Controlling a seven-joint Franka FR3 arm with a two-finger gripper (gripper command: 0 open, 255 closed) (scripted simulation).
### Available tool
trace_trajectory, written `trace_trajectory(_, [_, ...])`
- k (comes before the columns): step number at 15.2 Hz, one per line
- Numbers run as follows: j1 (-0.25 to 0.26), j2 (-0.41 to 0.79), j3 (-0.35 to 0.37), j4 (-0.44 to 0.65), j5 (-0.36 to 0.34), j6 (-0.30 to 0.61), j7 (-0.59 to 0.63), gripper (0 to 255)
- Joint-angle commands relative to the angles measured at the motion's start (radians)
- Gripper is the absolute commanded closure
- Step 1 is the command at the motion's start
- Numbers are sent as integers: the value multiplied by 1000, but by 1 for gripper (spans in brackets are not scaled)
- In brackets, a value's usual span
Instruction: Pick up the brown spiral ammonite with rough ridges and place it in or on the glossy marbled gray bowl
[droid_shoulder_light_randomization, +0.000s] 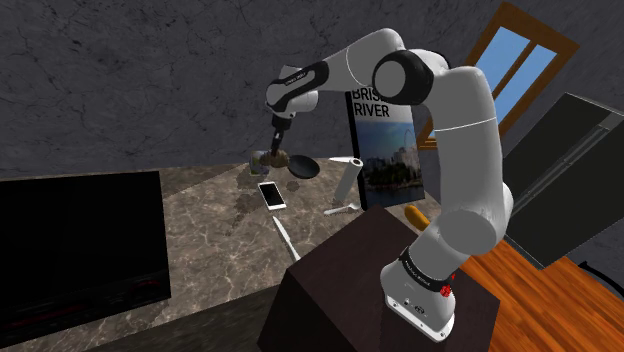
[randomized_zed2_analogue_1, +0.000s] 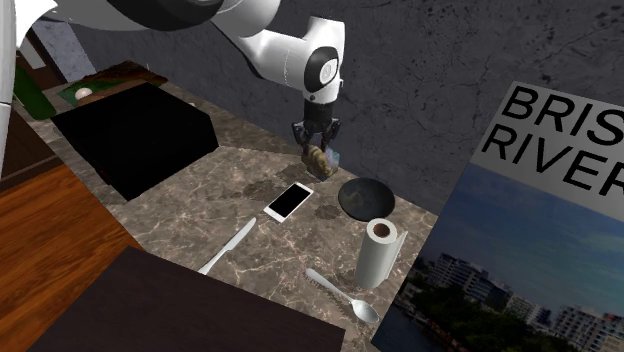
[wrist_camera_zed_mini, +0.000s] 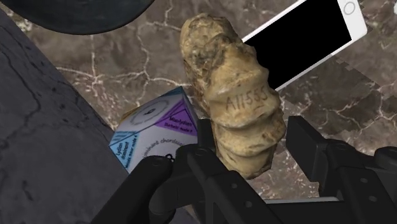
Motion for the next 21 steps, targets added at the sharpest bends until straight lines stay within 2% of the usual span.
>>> trace_trajectory(1, [2,-19,-2,-2,-3,-17,3,255])
trace_trajectory(8, [6,-78,-8,-2,-11,-75,10,255])
trace_trajectory(15, [-101,-113,-38,-5,-8,-116,-121,255])
trace_trajectory(21, [-194,-111,-64,44,-5,-170,-231,255])
